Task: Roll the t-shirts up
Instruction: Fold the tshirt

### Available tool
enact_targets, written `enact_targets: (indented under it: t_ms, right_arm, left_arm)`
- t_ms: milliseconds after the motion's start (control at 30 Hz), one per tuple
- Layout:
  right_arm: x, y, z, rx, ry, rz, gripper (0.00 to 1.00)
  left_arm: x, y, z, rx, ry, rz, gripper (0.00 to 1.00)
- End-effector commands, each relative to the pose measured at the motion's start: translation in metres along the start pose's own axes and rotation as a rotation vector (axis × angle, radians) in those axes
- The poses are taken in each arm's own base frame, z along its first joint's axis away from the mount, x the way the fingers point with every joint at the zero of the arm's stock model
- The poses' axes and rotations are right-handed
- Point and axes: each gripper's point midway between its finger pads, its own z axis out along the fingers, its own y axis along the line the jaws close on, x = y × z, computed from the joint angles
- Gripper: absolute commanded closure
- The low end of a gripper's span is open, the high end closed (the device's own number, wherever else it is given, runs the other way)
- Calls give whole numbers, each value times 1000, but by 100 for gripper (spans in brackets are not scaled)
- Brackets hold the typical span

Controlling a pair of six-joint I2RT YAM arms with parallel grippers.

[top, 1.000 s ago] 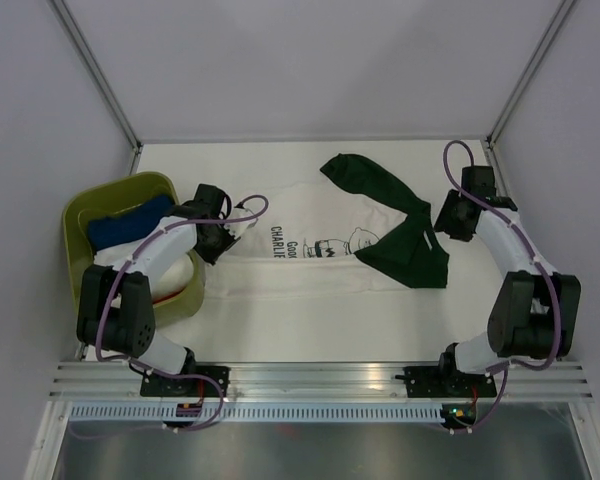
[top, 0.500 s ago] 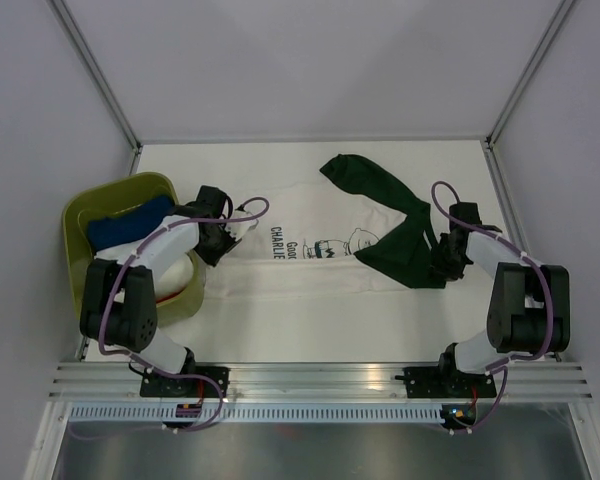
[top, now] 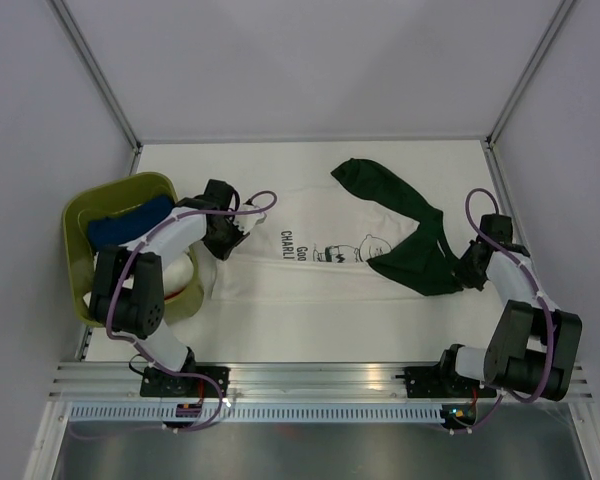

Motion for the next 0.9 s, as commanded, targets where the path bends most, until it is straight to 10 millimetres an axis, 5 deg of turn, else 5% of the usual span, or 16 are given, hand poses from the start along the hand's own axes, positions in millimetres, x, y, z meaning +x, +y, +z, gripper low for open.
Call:
enact_targets:
  t_ms: [0, 433, 533, 567, 600, 633, 733, 867]
  right_arm:
    - [15, -19, -1, 62, 24, 57, 100]
    - [2, -16, 7, 53, 8, 50, 98]
    - [-27, -15, -7, 73, -63, 10, 57]
    - [-36, -15, -12, 82, -90, 1, 43]
    - [-49, -18, -21, 111, -135, -9, 39]
    - [-66, -12, -37, 109, -197, -19, 36]
    - [-76, 1, -64, 135, -285, -86, 35]
    - [-23, 48, -54, 5, -170, -174, 42]
  left_arm:
    - [-11, 2, 3, 7, -21, -28, 98]
    - [3, 7, 14, -29, 54, -65, 96]
    - [-10, 11, 9, -39, 18, -99, 66]
    - [-17, 13, 5, -43, -8, -116, 48]
    - [-25, 14, 0, -50, -41, -128, 39]
    - [-38, 20, -14, -73, -106, -135, 25]
    - [-65, 31, -48, -135, -248, -153, 14]
    - [-70, 12, -60, -119, -286, -88, 22]
